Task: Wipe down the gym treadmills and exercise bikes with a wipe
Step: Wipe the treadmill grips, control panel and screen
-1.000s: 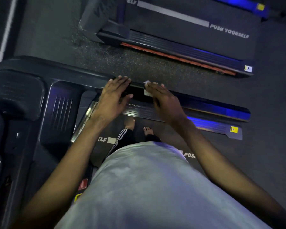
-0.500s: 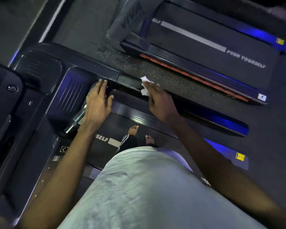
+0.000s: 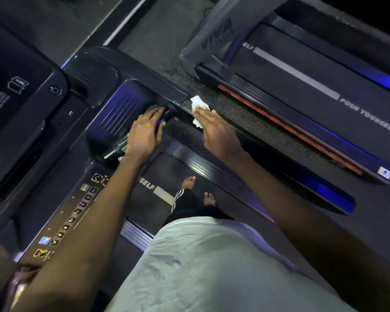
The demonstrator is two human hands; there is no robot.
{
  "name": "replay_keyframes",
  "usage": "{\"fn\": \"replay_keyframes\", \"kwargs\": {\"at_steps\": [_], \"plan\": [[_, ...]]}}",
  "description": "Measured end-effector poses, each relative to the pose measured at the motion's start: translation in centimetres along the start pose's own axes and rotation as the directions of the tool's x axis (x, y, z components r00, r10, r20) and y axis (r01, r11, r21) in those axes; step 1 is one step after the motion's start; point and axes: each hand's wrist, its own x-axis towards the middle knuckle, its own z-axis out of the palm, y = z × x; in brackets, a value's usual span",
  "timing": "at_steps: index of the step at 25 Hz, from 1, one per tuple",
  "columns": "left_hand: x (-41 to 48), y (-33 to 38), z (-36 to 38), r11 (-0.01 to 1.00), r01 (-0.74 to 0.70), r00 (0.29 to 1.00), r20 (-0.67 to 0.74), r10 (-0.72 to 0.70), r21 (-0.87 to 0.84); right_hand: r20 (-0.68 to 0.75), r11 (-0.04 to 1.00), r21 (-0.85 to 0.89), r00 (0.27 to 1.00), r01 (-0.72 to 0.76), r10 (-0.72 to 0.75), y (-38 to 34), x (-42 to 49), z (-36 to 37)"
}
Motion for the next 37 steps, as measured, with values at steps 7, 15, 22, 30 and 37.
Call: {"fn": "replay_keyframes", "kwargs": {"at_steps": [7,15,22,30,37], "plan": [[0.2,0.2,0.2,0.999,0.037,0.999,0.002,-0.037,0.012,0.008,0.998,-0.057,1.0,0.026,-0.026,0.4,-1.6,-0.6],[-0.3,1.6,0.6,0.984,0.125,0.992,-0.025,-0.122,0.13,0.119,0.997,-0.051,0.992,0.049,-0.043,1.5,-1.9,-3.2],[0.7,5.7,1.4,0.906,0.415,0.91,-0.055,-0.412,0.085,0.172,0.948,0.249,0.972,-0.2,0.16,1.1,0.4,-4.2],[3.1,7.8,0.6,0.752,0.659,0.751,0.056,-0.658,0.004,0.436,0.765,0.478,0.872,-0.432,0.221,7.2,2.6,-4.4],[3.5,7.3,0.3,0.729,0.682,0.727,0.165,-0.667,-0.058,0.576,0.719,0.474,0.796,-0.508,0.183,10.3,2.3,-3.9]]}}
